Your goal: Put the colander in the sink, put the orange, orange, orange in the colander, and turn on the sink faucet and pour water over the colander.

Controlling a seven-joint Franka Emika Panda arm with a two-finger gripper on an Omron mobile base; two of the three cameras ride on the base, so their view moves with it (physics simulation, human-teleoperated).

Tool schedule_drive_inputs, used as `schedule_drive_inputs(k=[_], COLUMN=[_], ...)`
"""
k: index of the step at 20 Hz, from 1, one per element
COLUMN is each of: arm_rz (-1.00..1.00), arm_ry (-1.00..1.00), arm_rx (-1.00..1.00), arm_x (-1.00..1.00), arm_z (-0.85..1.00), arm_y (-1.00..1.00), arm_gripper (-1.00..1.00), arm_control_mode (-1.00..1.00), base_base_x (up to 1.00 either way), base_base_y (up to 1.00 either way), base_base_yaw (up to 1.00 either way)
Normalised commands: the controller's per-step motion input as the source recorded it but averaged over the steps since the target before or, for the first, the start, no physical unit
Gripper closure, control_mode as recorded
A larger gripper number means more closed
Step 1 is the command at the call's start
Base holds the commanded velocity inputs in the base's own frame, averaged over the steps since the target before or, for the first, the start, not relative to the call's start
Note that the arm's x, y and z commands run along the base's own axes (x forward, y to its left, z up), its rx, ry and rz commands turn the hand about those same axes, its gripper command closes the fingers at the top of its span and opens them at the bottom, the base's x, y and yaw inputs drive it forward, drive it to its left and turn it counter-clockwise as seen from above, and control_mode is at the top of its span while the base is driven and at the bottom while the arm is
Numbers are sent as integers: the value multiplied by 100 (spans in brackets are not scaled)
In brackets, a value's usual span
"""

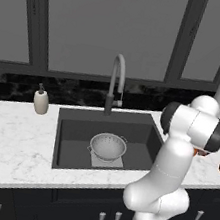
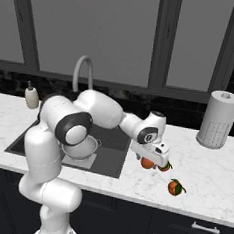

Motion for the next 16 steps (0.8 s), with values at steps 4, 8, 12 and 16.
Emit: schedule_drive_inputs(k=[4, 8, 12, 16], arm_rz=[0, 0, 0, 0], arm_ry=[0, 0, 0, 0], arm_rx=[0, 0, 0, 0], arm_x=[0, 0, 0, -7], arm_z=[-17, -41, -16, 0], arm_y=[-3, 0, 0, 3], arm_gripper=[-100, 100, 100, 100], arm_control_mode=[-100, -100, -100, -100], base_base_x=[0, 0, 0, 0], base_base_y=[0, 0, 0, 0], base_base_yaw=[0, 0, 0, 0])
